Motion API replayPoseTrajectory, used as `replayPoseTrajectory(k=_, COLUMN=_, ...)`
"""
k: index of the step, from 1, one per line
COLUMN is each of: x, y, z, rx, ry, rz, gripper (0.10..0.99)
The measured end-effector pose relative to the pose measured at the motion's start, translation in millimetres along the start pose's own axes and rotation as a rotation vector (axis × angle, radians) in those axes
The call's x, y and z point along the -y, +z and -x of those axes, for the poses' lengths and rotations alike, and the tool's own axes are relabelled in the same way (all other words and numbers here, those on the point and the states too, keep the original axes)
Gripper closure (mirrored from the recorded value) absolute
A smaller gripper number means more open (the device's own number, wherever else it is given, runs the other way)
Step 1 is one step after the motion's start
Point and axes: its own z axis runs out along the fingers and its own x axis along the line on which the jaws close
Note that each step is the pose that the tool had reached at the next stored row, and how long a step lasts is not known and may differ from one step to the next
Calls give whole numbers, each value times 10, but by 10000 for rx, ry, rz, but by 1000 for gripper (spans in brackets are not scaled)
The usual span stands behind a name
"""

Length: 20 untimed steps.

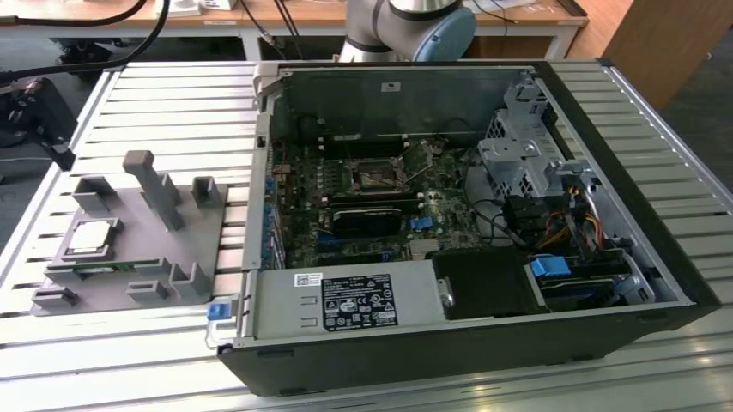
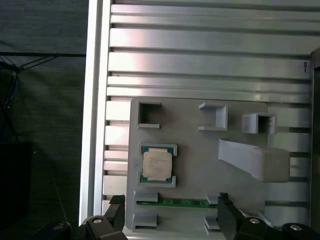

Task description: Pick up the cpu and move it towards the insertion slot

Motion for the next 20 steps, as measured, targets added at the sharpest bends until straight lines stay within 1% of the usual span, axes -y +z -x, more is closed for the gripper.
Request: replayPoseTrajectory(k=20, x=7, y=191, z=-42, rx=0, ry=0, rz=-26, gripper=267)
